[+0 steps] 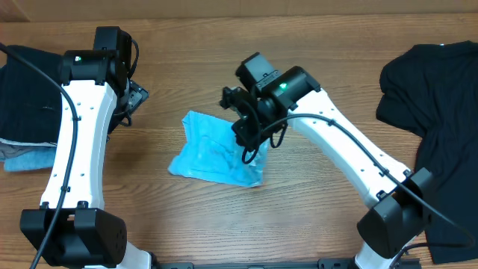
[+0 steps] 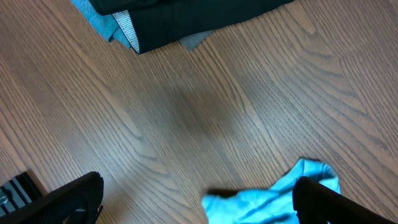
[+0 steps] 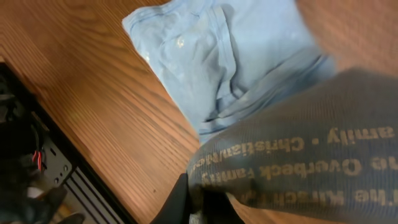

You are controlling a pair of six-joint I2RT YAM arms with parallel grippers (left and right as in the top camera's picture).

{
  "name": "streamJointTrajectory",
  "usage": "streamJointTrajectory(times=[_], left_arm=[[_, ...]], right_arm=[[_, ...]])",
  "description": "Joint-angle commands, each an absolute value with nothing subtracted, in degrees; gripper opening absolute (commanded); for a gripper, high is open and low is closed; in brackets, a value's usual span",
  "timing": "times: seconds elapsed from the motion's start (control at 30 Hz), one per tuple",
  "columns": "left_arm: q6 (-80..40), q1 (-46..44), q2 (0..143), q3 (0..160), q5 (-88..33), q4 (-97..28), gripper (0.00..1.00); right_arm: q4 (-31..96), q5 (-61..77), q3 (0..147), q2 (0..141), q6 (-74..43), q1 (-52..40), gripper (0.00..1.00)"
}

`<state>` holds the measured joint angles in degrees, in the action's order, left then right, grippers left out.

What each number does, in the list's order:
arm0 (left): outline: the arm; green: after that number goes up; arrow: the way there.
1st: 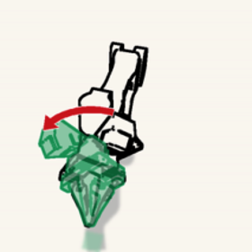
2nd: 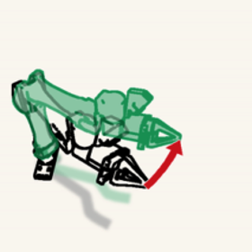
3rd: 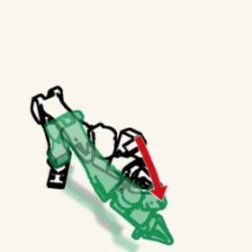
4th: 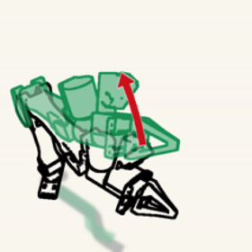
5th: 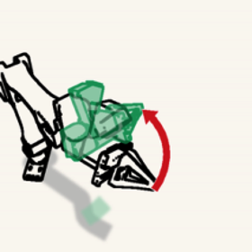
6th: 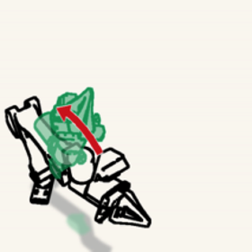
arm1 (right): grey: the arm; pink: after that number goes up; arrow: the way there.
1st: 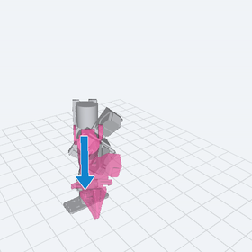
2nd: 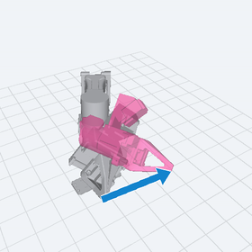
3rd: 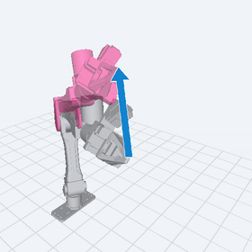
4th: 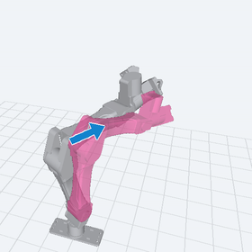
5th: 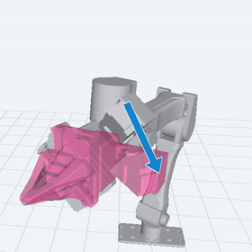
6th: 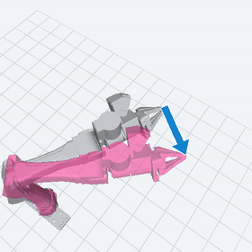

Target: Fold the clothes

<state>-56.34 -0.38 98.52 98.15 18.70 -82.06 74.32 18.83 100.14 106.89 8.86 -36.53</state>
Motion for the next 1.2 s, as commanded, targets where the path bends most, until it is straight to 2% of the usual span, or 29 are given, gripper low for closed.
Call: streamJointTrajectory(times=[0.0, 0.6, 0.63, 0.67, 0.7, 0.73, 0.77, 0.8, 0.83, 0.87, 1.03, 1.07, 1.17], left_arm=[[-55.1, -0.4, 98.8, 98.7, 19.9, -82.0, 1.0], [-55.5, -0.4, 98.8, 98.7, 21.1, -80.9, 1.0], [-55.4, -0.4, 98.8, 98.7, 21.1, -79.1, 0.99], [-53.1, -0.4, 98.8, 98.7, 20.3, -77.6, 0.88], [-50.8, -0.4, 98.8, 98.7, 18.6, -77.9, 0.88], [-49.8, -0.4, 98.8, 98.7, 17.2, -78.3, 1.0], [-48.2, -0.4, 98.8, 98.7, 14.7, -79.3, 0.89], [-45.7, -0.5, 98.8, 98.7, 13.0, -79.2, 0.55], [-37.8, -0.8, 99.0, 98.5, 9.1, -77.5, 0.31], [-30.7, -1.0, 99.1, 98.4, 4.6, -75.5, 0.27], [-4.8, -1.2, 100.8, 96.9, -23.7, -68.7, 0.2], [-2.6, -1.2, 101.3, 96.0, -27.2, -67.6, 0.15], [-1.7, -1.9, 103.4, 92.0, -29.7, -63.5, 0.11]], right_arm=[[72.6, 17.4, 102.6, 106.5, 7.4, -37.9, 0.04], [73.9, 17.6, 102.6, 106.5, 2.7, -37.9, 0.04], [73.9, 17.6, 102.6, 106.5, 2.7, -37.9, 0.04], [73.8, 17.6, 102.6, 106.5, 2.8, -37.9, 0.04], [73.8, 17.5, 102.5, 106.5, 2.8, -37.8, 0.04], [73.8, 17.5, 102.5, 106.5, 2.8, -37.8, 0.04], [73.8, 17.3, 102.5, 106.5, 2.8, -37.7, 0.04], [73.8, 16.9, 102.5, 106.5, 2.7, -37.6, 0.04], [73.8, 16.4, 102.6, 106.5, 2.7, -37.3, 0.04], [73.8, 16.3, 102.5, 106.5, 2.7, -37.0, 0.04], [74.5, 16.6, 102.6, 106.5, 2.6, -34.1, 0.04], [74.9, 16.7, 102.6, 106.5, 1.9, -33.3, 0.04], [76.4, 16.8, 102.6, 106.5, 1.2, -30.8, 0.04]])
